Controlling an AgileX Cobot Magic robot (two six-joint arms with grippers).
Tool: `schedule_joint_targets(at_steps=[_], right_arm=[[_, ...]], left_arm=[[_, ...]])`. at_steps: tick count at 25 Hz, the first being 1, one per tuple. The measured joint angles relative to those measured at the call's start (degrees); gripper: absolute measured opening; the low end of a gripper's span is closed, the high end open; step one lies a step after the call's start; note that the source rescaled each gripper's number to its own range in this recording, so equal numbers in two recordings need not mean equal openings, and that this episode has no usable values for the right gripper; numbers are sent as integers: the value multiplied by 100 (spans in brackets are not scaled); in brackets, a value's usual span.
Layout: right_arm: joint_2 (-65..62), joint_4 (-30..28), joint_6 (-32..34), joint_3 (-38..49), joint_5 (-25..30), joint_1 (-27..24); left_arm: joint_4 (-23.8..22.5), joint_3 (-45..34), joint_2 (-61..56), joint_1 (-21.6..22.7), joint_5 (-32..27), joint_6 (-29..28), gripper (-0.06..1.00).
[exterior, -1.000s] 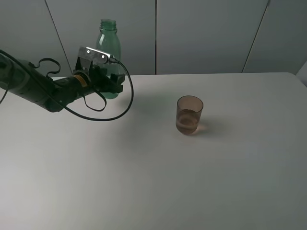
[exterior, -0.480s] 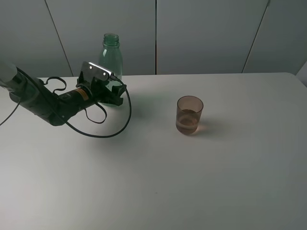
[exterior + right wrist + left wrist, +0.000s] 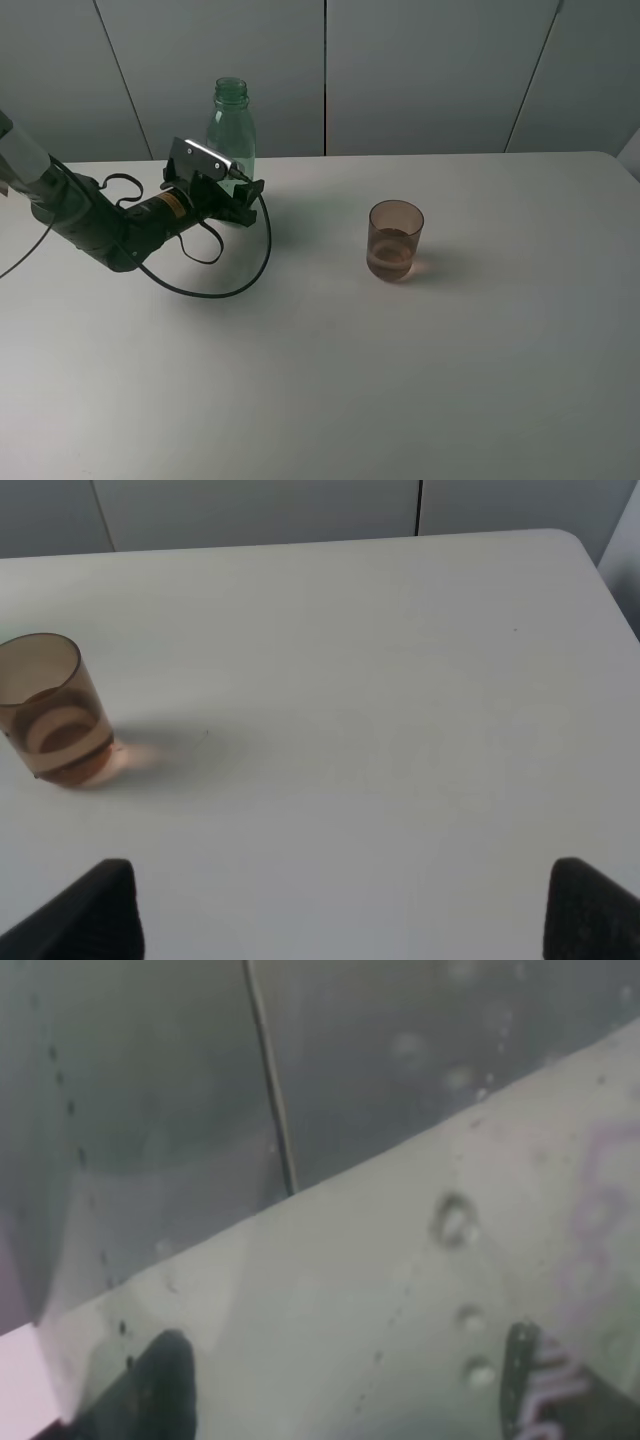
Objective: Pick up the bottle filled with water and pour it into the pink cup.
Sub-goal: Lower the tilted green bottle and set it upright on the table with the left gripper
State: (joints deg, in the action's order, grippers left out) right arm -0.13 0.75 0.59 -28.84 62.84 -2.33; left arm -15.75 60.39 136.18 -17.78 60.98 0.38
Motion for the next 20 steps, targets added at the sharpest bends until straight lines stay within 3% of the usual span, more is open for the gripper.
schedule_joint_targets(at_steps=[20], right_arm=[[0, 0, 0, 0, 0, 0]], left_arm=[[-11, 0, 0, 0, -11, -210, 0]])
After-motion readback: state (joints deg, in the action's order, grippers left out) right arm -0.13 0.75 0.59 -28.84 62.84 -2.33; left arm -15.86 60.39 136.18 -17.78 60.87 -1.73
